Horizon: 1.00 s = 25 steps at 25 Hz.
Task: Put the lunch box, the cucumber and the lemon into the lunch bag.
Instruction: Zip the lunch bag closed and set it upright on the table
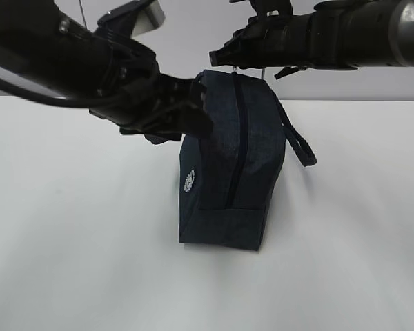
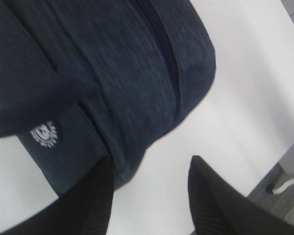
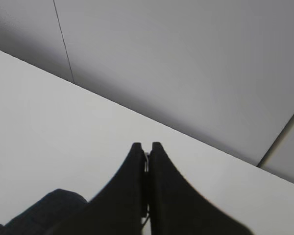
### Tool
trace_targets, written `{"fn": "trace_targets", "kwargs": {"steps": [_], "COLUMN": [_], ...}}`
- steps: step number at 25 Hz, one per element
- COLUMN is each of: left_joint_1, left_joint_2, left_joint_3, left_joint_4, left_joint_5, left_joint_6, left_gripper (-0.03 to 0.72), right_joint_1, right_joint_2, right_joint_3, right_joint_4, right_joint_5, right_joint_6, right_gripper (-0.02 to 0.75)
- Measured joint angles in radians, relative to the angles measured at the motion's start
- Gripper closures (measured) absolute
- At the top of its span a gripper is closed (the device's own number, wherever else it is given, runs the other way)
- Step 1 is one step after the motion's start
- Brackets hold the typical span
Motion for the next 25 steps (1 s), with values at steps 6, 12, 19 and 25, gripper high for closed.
{"fn": "trace_targets", "kwargs": {"steps": [6, 12, 19, 25], "left_joint_1": [0.073, 0.076, 0.086, 0.086], "left_joint_2": [0.056, 0.186, 0.315, 0.324], "left_joint_3": [-0.111, -0.246, -0.315, -0.316], "left_joint_4": [-0.013, -0.008, -0.006, -0.008], "left_joint_5": [0.029, 0.061, 0.074, 0.09], "left_joint_6": [0.0, 0.0, 0.0, 0.066], "left_gripper": [0.344, 0.344, 0.365, 0.608], "right_joint_1": [0.0, 0.0, 0.0, -0.002], "right_joint_2": [-0.004, -0.006, -0.006, -0.006], "right_joint_3": [0.0, -0.001, -0.001, -0.001], "right_joint_4": [0.0, 0.0, 0.0, 0.0], "right_joint_5": [0.004, 0.01, 0.016, 0.02], "right_joint_6": [0.0, 0.0, 0.0, 0.0], "right_gripper": [0.738, 0.738, 0.738, 0.738]}}
